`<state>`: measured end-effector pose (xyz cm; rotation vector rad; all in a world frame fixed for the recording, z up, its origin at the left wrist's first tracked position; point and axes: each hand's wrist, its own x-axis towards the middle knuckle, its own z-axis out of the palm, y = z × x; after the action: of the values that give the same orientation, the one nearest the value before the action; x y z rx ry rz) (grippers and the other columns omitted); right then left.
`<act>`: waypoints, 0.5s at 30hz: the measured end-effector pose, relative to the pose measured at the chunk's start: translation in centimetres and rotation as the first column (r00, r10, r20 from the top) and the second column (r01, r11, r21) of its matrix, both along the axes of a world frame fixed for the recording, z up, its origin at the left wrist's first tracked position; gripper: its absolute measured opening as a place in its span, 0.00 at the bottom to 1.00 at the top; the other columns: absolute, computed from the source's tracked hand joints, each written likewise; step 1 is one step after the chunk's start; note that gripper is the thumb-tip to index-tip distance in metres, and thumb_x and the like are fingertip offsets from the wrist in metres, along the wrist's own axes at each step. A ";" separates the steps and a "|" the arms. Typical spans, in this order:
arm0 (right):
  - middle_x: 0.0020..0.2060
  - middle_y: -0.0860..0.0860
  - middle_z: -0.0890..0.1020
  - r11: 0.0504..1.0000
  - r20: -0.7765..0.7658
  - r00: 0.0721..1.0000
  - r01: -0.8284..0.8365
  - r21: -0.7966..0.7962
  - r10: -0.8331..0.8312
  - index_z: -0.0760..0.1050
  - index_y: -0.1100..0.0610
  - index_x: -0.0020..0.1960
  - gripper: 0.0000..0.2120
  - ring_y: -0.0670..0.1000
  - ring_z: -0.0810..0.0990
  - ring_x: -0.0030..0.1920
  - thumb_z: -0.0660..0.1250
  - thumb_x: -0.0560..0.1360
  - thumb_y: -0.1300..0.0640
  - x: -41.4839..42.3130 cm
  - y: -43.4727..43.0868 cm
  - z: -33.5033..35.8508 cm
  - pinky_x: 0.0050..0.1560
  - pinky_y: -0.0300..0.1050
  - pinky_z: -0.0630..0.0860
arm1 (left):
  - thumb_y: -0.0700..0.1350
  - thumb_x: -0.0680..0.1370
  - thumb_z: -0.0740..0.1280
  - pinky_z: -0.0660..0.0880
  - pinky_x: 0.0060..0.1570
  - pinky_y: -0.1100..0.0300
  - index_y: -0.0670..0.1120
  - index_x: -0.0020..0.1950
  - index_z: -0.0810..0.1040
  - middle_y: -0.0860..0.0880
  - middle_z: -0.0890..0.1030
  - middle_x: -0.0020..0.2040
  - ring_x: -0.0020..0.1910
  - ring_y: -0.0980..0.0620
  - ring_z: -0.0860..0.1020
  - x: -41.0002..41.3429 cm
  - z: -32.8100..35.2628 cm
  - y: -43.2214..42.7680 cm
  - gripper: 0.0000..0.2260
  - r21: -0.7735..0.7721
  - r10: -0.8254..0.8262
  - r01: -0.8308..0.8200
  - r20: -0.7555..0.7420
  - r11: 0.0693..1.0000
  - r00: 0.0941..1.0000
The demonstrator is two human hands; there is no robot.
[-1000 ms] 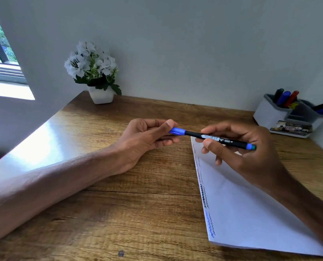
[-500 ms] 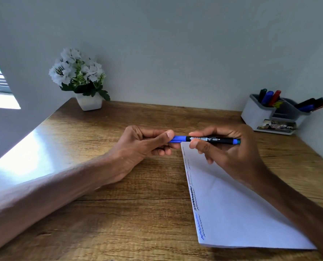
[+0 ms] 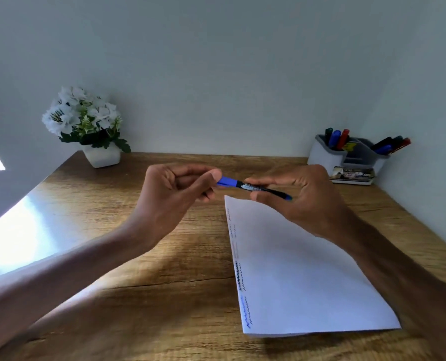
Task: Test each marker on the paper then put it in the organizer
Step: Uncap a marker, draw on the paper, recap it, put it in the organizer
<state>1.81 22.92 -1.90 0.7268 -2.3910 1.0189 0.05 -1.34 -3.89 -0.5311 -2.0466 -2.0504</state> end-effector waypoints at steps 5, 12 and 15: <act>0.43 0.50 0.86 0.953 -0.201 0.964 0.215 0.213 -0.172 0.83 0.50 0.58 0.08 0.51 0.81 0.45 0.69 0.81 0.53 -1.2 2.4 1.6 0.45 0.55 0.78 | 0.51 0.76 0.75 0.84 0.44 0.57 0.45 0.57 0.85 0.47 0.88 0.40 0.40 0.50 0.87 -0.1 3.2 4.1 0.14 -0.078 -0.070 0.064 -0.074 0.995 0.995; 0.49 0.49 0.85 0.818 -0.153 0.817 0.507 -0.273 -0.557 0.65 0.50 0.72 0.29 0.45 0.87 0.42 0.68 0.77 0.71 -2.7 10.7 5.7 0.49 0.42 0.84 | 0.45 0.78 0.74 0.81 0.45 0.64 0.50 0.50 0.87 0.57 0.87 0.47 0.45 0.63 0.83 -0.2 1.6 8.9 0.03 -0.634 -0.277 0.096 -0.192 0.767 0.941; 0.50 0.54 0.83 0.761 -0.220 0.742 0.546 -0.351 -0.633 0.57 0.48 0.77 0.39 0.50 0.87 0.43 0.65 0.76 0.75 -3.6 14.0 7.5 0.49 0.42 0.83 | 0.46 0.79 0.73 0.79 0.47 0.69 0.52 0.52 0.87 0.60 0.86 0.51 0.50 0.66 0.80 0.3 1.0 9.1 0.04 -0.737 -0.345 0.082 -0.213 0.671 0.914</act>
<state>-1.80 36.96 5.55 -0.0033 -1.9295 0.8268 0.32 7.72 -2.92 -1.2131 -2.5881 -1.0180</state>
